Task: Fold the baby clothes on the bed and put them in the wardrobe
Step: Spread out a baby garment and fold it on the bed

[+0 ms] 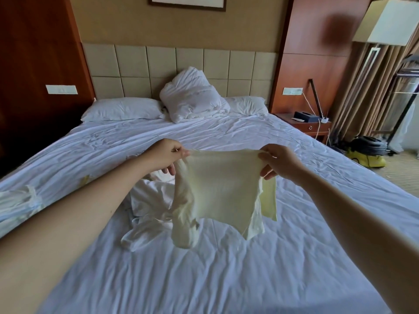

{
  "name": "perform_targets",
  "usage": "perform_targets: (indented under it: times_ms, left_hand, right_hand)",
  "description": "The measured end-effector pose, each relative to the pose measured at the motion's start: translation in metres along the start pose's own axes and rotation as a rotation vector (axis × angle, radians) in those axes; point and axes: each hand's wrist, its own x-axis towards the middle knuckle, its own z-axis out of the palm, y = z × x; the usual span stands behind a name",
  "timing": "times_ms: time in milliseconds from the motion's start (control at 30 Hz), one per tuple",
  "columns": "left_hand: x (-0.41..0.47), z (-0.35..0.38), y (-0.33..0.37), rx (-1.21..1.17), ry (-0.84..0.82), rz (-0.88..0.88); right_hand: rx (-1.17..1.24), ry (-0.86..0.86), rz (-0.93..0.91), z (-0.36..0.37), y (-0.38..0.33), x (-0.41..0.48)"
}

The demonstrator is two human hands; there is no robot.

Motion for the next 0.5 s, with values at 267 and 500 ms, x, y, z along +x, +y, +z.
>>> perform_targets:
  times_ms: [267,500]
  left_hand:
    - [0.003,0.017,-0.014,-0.381,-0.249,-0.278]
    - [0.034,0.011,-0.010,0.001,0.259,-0.032]
  right_hand:
    - [0.066,-0.096,0.171,0.003,0.013,0.003]
    - [-0.151,0.178,-0.074,0.004,0.008,0.028]
